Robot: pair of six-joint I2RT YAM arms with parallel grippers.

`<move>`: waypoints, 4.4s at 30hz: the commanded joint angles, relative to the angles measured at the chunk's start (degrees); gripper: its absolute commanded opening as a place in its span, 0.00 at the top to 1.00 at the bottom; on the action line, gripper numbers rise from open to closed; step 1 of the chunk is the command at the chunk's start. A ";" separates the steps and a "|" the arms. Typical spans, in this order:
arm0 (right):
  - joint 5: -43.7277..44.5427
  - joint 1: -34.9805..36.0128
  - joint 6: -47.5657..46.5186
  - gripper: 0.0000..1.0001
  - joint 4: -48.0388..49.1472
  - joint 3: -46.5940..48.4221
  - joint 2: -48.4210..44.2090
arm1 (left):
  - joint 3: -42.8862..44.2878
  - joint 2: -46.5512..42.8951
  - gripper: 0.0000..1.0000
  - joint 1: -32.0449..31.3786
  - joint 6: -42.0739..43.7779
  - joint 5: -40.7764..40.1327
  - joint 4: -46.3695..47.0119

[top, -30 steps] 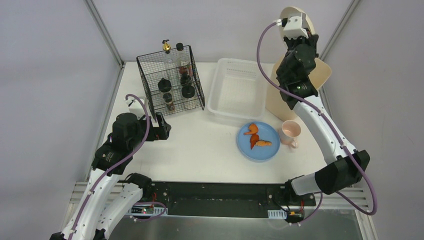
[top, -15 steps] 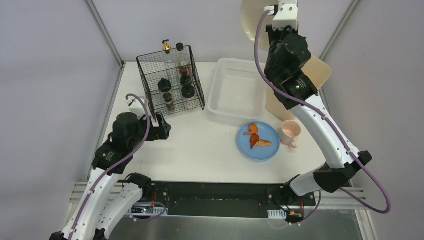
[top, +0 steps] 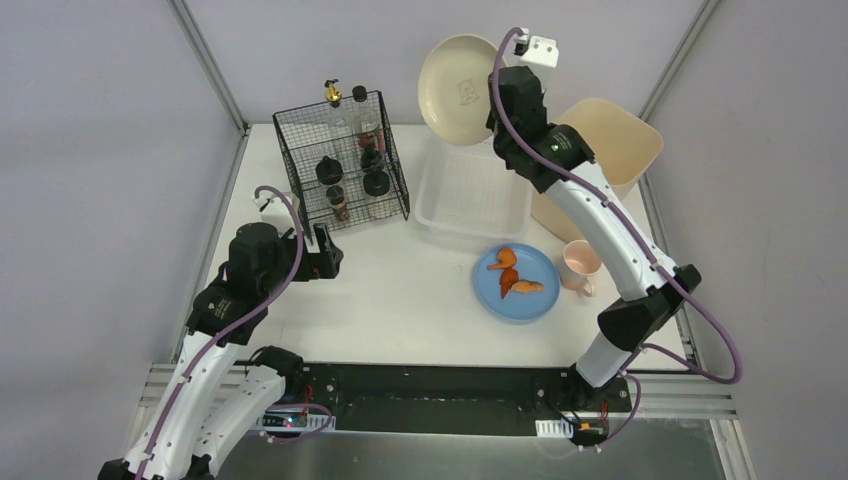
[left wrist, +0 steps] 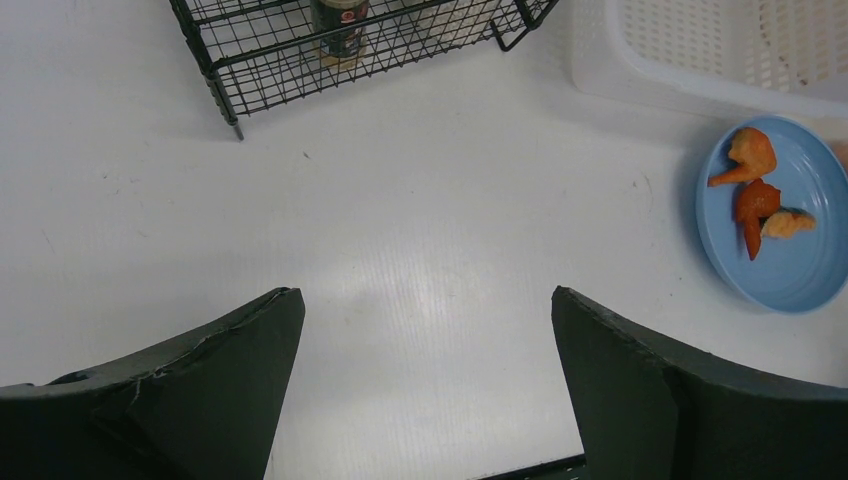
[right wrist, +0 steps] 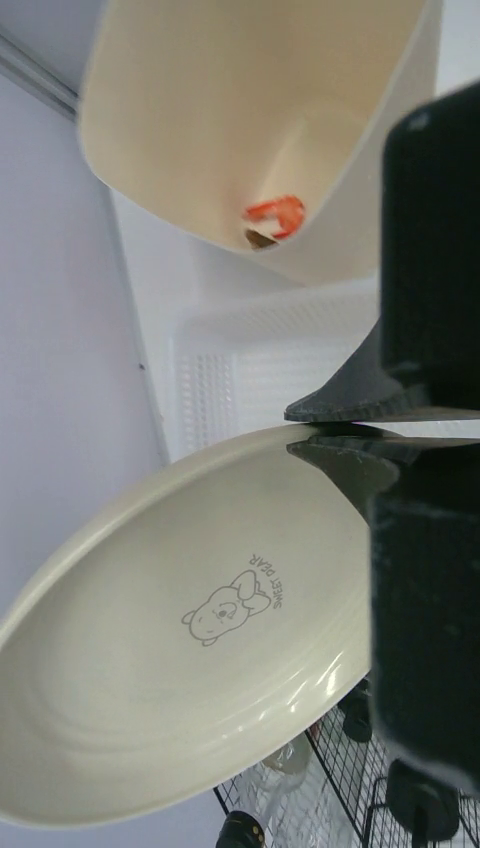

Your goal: Clear the kitchen counter

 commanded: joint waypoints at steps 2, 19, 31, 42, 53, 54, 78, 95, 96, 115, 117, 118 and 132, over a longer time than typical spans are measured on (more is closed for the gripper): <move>-3.63 -1.34 21.60 1.00 -6.09 -2.48 2.12 | 0.48 0.31 0.01 -0.12 0.29 -1.36 0.24; -7.62 -6.33 55.93 1.00 -1.01 -20.73 8.38 | 0.48 0.23 0.01 0.04 0.38 -1.60 0.25; -7.74 -8.80 73.60 1.00 -0.60 -23.33 14.49 | 0.47 0.30 0.01 0.13 0.43 -1.69 0.16; -13.61 -11.10 81.00 1.00 0.44 -22.37 21.48 | 0.48 0.42 0.01 0.18 0.48 -1.68 0.16; -17.12 -11.98 82.33 0.96 1.75 -20.38 26.66 | 0.43 0.53 0.01 0.19 0.56 -1.83 0.16; -17.37 -12.19 82.39 0.92 1.67 -20.20 27.03 | 0.43 0.61 0.01 0.22 0.56 -1.80 0.16; -17.54 -10.55 66.55 0.31 -0.73 -25.88 10.93 | 0.47 0.77 0.01 0.22 0.48 -1.91 0.07; -22.42 -2.77 51.29 0.27 -6.66 -50.82 -27.89 | 0.37 -0.93 0.01 0.17 0.26 -2.19 -0.20; -22.93 -2.37 51.43 0.27 -7.09 -53.18 -31.12 | 0.30 -0.98 0.01 0.26 0.09 -2.47 -0.20; -24.53 -0.41 66.05 0.29 -25.32 -76.30 -57.84 | 0.25 -2.85 0.01 0.23 -0.50 -2.74 -0.42; -24.99 -0.42 67.55 0.30 -23.58 -78.62 -57.95 | 0.28 -2.83 0.01 0.26 -0.50 -2.59 -0.46; -25.05 -0.44 68.03 0.30 -22.59 -79.83 -57.85 | 0.27 -2.83 0.01 0.28 -0.51 -2.49 -0.46; -25.25 -0.43 72.79 0.39 -9.94 -88.96 -52.02 | 0.15 -2.47 0.01 0.22 -0.41 -2.39 -0.46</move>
